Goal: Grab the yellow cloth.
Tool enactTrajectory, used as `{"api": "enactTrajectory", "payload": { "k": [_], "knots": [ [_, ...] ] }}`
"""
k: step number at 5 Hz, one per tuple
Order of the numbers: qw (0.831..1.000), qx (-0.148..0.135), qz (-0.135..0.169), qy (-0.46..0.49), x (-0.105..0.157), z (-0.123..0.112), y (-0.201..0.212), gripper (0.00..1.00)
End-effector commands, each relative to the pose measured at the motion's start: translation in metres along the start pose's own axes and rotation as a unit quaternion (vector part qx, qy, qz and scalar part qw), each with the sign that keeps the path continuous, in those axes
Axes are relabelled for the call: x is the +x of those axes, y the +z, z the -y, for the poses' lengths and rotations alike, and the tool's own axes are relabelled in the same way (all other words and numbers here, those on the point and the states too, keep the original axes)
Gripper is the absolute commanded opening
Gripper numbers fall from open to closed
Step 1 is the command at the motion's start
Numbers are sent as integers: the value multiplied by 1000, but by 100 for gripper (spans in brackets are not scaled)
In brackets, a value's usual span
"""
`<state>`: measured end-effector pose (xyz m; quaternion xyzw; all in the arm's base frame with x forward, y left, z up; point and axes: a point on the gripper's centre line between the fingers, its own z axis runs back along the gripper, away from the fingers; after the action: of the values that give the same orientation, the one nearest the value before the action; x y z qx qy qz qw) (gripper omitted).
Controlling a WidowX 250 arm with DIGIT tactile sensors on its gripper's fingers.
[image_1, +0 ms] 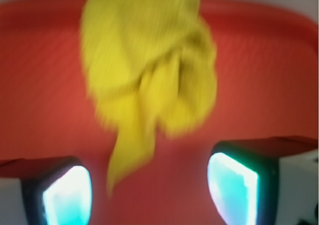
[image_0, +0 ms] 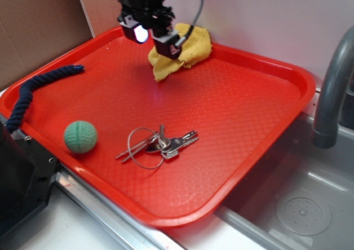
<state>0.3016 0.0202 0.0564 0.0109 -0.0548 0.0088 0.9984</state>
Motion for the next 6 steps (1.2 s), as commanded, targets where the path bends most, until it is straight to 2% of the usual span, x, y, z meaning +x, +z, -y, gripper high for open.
{"api": "enactTrajectory", "payload": {
  "k": [1,2,3,5,6],
  "knots": [
    [999,30,12,13,53,-5,-14,100],
    [997,76,1,26,38,-8,-19,100],
    [999,28,4,42,20,-17,-23,0],
    [999,11,-2,41,11,-25,-15,0],
    [999,-8,3,35,3,-27,15,0]
  ]
}}
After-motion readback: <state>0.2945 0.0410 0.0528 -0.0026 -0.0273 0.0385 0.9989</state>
